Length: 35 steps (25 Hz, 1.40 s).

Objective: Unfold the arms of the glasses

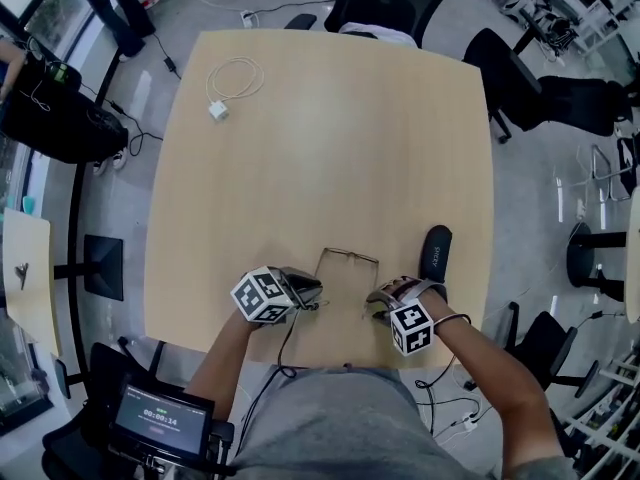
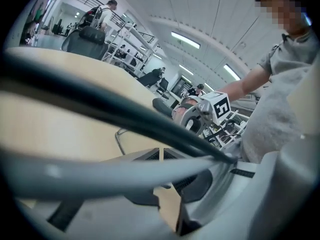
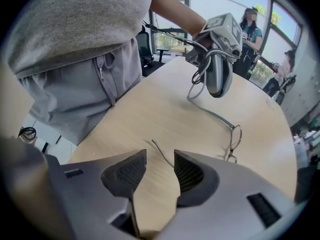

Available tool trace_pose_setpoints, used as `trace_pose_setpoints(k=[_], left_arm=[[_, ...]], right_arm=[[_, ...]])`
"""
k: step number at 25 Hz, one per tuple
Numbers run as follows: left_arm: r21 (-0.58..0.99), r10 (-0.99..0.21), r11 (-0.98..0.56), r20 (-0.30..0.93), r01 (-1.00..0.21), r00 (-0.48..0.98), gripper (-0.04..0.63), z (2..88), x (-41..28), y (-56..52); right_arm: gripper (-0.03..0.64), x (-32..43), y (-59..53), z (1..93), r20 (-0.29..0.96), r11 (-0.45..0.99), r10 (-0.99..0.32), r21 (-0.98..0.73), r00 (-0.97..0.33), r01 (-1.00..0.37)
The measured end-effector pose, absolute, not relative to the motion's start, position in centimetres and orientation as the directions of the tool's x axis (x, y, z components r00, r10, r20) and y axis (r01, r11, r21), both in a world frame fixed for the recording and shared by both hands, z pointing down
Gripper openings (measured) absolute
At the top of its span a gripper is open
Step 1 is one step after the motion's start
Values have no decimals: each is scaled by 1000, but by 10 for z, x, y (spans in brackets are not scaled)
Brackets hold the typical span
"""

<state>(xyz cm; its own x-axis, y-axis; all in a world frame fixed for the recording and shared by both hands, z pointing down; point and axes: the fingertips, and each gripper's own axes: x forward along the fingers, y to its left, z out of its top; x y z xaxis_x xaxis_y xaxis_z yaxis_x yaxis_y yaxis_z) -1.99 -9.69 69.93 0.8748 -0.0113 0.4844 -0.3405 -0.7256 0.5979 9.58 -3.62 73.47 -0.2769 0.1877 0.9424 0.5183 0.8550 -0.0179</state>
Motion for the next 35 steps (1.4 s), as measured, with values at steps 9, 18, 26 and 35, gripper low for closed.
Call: trace_pose_setpoints(k=[9,18,26,35], left_arm=[[480,-132,-808,417,-341,899,9,601,-49,-79],[151,-448,-859,242,-490,860,8,460,-100,-35],[-50,-612,-789,-29,-613,790,8,308,-149,26],[-163,-627,-749,-137,-642,767,8,224,-158,106]], right_arm=[[156,60,-47,646,863,986,-19,99,-504,132],[8,10,-52,458,452,855,-463,3,-762,-518],[8,-8,11,279,131,765,-642,39,-756,-643],[8,7,93,192,37,679,-726,190,-686,-709]])
